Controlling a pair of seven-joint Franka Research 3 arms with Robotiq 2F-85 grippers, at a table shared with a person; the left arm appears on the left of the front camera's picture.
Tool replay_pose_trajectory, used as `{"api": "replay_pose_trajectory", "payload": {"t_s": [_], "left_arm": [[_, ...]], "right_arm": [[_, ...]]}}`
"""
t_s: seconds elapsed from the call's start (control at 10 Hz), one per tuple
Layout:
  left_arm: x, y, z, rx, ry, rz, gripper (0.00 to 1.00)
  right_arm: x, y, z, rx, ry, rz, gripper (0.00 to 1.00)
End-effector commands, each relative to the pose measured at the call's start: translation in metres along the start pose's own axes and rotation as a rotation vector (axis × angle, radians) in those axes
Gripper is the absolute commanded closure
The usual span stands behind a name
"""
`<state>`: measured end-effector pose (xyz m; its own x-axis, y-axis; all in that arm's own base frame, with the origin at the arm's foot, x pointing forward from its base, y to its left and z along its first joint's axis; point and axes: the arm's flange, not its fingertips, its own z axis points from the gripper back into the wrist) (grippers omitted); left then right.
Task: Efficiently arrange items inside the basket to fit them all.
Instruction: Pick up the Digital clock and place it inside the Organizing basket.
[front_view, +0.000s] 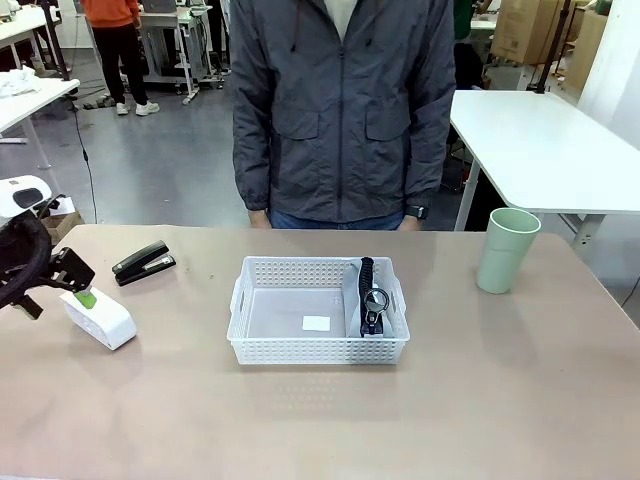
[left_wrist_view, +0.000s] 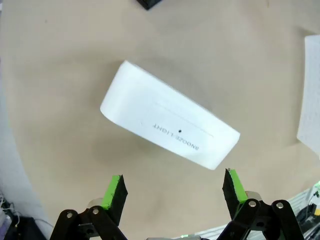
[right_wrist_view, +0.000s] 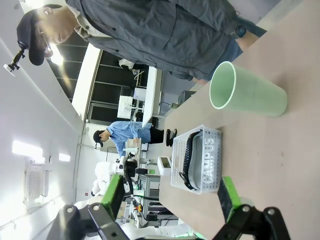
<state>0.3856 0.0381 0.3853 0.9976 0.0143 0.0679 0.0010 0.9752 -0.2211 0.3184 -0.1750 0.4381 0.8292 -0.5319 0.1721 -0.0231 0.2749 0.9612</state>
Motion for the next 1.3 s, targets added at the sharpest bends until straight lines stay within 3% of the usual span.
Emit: {"api": "replay_pose_trajectory", "payload": {"t_s": [0.0, 0.1, 0.7, 0.8, 1.0, 1.2], "left_arm": [[0.012, -0.004, 0.004, -0.013, -0.083, 0.030, 0.00], [0.000, 0.000, 0.000, 0.000, 0.000, 0.000, 0.00], [0.003, -0.001, 0.000, -0.010, -0.008, 0.008, 0.00], [0.006, -0.004, -0.002, -0.047, 0.079, -0.150, 0.00], [0.014, -0.009, -0.004, -0.046, 0.099, -0.368, 0.00], [0.017, -0.017, -0.011, -0.022, 0.168, -0.825, 0.00]], "right_arm": [[-0.001, 0.001, 0.002, 0.008, 0.000, 0.006, 0.00], [-0.001, 0.001, 0.002, 0.008, 0.000, 0.006, 0.00], [-0.001, 0.001, 0.002, 0.008, 0.000, 0.006, 0.00], [-0.001, 0.001, 0.002, 0.008, 0.000, 0.006, 0.00], [-0.001, 0.001, 0.002, 0.008, 0.000, 0.006, 0.00], [-0.001, 0.001, 0.002, 0.008, 0.000, 0.006, 0.00]]}}
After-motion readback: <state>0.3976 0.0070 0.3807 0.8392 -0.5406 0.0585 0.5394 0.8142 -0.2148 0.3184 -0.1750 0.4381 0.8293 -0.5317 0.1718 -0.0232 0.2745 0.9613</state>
